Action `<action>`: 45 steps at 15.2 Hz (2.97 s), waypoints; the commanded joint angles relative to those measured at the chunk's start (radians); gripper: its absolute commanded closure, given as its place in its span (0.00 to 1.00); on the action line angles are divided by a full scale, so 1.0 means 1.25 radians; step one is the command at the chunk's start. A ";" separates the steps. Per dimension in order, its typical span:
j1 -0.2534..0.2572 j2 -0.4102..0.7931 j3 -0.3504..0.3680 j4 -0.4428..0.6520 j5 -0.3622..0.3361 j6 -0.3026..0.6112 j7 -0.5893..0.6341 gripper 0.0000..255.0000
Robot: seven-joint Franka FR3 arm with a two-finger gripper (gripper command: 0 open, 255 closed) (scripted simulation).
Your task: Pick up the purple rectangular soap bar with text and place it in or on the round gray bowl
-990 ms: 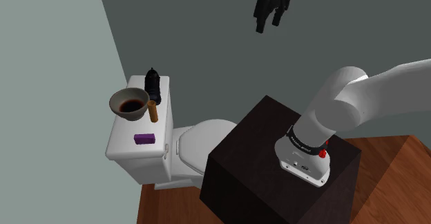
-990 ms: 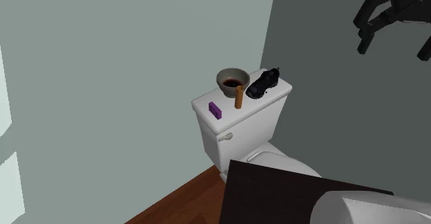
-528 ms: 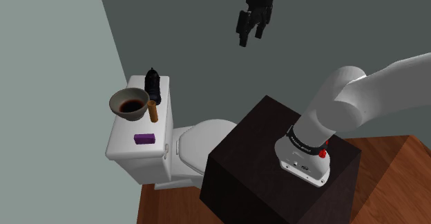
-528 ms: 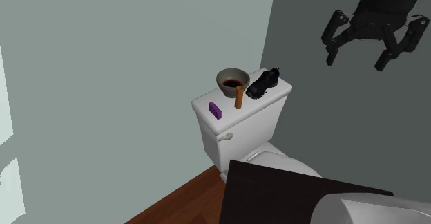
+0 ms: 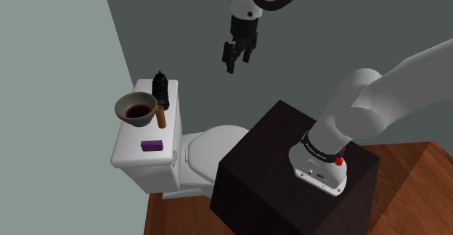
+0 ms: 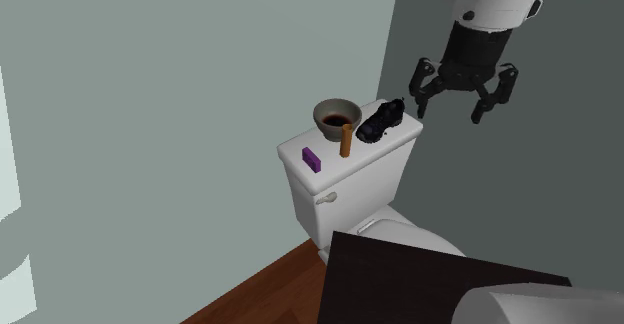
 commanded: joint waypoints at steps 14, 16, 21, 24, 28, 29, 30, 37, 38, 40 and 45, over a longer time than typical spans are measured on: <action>0.070 0.407 0.110 0.067 -0.009 0.364 0.068 0.00; 0.079 0.468 0.120 0.093 -0.027 0.401 0.085 0.00; 0.113 0.621 0.129 0.174 -0.089 0.476 0.134 0.00; 0.142 0.711 0.124 0.233 -0.126 0.509 0.162 0.00; 0.187 0.828 0.110 0.323 -0.168 0.539 0.190 0.00; 0.199 0.857 0.106 0.348 -0.177 0.544 0.196 0.00; 0.211 0.886 0.103 0.374 -0.185 0.548 0.200 0.00; 0.227 0.948 0.085 0.394 -0.201 0.590 0.212 0.00; 0.231 0.964 0.080 0.400 -0.205 0.600 0.215 0.00; 0.231 0.964 0.080 0.400 -0.205 0.600 0.215 0.00; 0.231 0.964 0.080 0.400 -0.205 0.600 0.215 0.00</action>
